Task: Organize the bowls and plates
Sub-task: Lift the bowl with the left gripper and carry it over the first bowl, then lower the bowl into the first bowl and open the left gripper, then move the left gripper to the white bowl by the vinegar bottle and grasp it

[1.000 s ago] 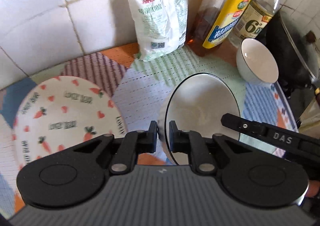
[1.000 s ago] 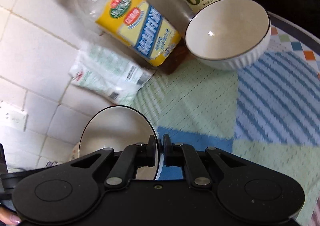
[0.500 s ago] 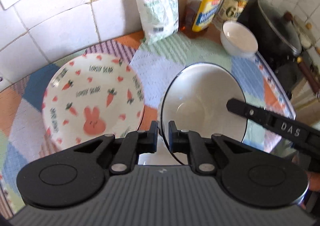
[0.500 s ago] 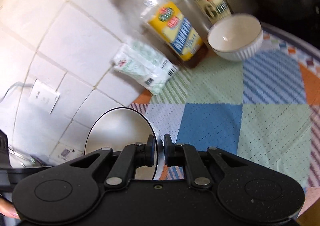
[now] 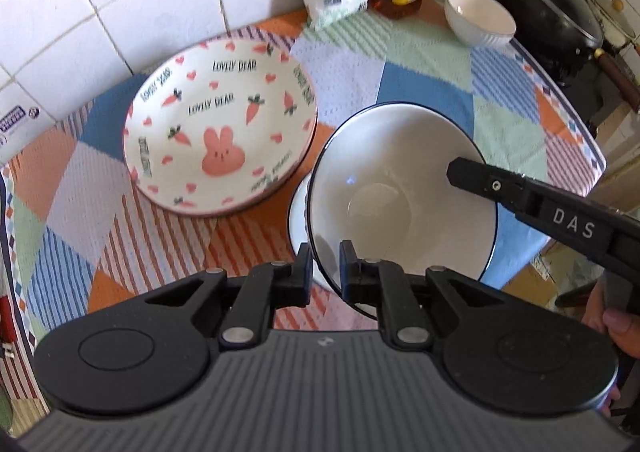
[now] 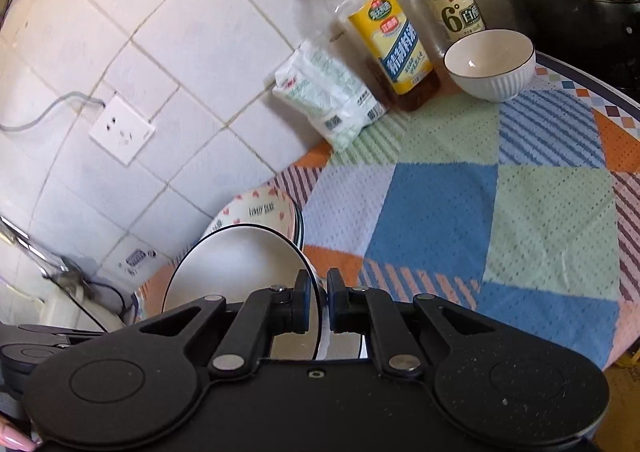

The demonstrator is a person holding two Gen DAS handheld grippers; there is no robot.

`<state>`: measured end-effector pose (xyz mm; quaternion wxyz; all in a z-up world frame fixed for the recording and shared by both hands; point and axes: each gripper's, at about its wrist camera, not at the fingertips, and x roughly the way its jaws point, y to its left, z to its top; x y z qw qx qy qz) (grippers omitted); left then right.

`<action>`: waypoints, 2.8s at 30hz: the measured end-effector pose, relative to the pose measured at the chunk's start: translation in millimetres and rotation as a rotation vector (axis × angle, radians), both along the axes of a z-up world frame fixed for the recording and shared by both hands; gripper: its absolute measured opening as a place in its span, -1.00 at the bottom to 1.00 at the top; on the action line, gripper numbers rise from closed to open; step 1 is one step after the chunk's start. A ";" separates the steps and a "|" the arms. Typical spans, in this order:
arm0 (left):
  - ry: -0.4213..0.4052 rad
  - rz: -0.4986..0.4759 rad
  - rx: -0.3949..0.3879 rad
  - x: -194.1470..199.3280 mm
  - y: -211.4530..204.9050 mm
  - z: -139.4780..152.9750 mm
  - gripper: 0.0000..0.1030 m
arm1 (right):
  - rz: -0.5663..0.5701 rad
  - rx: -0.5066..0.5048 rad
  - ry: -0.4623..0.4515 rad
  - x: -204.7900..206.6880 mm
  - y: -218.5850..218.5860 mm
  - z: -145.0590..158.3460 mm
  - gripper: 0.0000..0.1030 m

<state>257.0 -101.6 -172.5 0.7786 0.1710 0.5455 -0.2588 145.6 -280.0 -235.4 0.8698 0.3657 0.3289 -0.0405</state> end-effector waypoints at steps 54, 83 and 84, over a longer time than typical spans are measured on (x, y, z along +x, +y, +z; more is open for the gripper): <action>0.176 -0.058 -0.033 23.5 19.6 -12.8 -0.36 | 0.197 -0.562 0.105 18.7 64.9 9.1 -0.49; 0.015 -0.259 0.022 -31.6 -56.7 45.0 -0.22 | -0.085 -0.634 0.007 -51.3 -6.0 58.9 0.07; 0.009 -0.261 0.024 -31.9 -64.9 45.3 -0.22 | -0.085 -0.630 0.002 -49.5 -12.0 57.7 0.08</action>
